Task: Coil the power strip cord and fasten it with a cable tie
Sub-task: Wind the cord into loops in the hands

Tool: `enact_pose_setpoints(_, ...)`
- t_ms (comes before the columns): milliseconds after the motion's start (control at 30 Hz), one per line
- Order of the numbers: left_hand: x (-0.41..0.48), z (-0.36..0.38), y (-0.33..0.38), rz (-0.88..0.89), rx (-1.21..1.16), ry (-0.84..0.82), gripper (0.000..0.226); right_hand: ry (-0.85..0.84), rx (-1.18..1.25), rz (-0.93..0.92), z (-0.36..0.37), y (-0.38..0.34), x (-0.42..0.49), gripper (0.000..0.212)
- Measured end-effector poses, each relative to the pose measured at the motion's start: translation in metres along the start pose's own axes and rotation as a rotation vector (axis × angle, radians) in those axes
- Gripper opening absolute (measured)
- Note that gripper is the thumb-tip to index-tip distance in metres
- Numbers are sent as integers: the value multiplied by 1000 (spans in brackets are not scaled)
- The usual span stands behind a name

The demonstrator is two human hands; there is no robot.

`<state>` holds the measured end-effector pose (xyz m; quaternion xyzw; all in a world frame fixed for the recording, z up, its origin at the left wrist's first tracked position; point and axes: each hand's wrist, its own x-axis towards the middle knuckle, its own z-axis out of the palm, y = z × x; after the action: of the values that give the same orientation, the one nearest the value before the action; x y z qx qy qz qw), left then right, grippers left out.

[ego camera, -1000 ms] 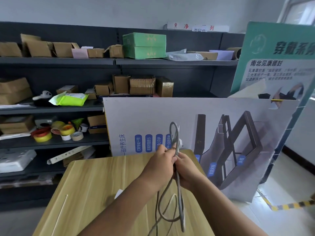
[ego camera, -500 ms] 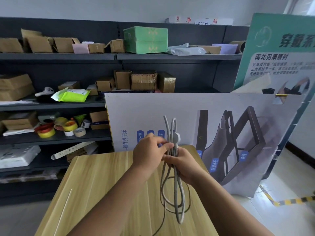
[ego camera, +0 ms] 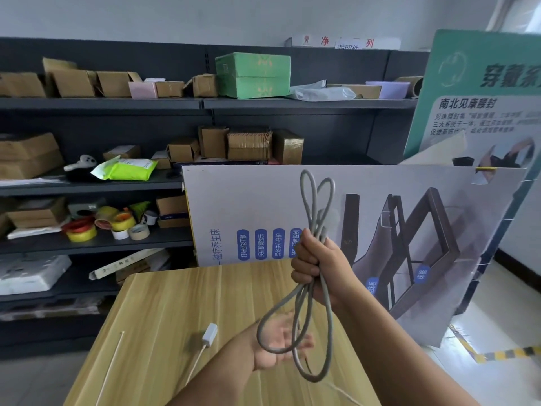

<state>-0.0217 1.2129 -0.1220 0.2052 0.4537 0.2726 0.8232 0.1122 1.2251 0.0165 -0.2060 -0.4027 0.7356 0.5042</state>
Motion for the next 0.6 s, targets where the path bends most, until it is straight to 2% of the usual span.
enact_pose_setpoints(33,0,6,4,88,-14,72,32,-13,-25,21,0,1,-1,42)
enact_pose_setpoints(67,0,9,9,164,-28,154,39,-17,-40,44,-1,2,-3,42)
enact_pose_setpoints(133,-7,11,22,302,-116,247,69,16,-59,88,-5,2,-6,40)
enact_pose_setpoints(200,-22,10,38,447,-228,267,79,89,-167,107,-14,4,-8,35)
enact_pose_setpoints(300,-45,11,61,632,-169,280,76,220,-436,84,-26,11,-7,25)
enact_pose_setpoints(367,-57,19,72,716,-101,256,71,302,-522,71,-31,16,-6,22)
enact_pose_setpoints(400,-61,23,75,756,-92,219,58,329,-533,70,-32,18,-6,22)
enact_pose_setpoints(467,-72,31,82,817,-96,174,19,339,-532,89,-32,20,-5,22)
enact_pose_setpoints(500,-78,34,86,839,-120,177,15,329,-531,109,-32,21,-5,23)
enact_pose_setpoints(600,-85,28,106,874,-221,272,34,292,-541,167,-32,23,-9,19)
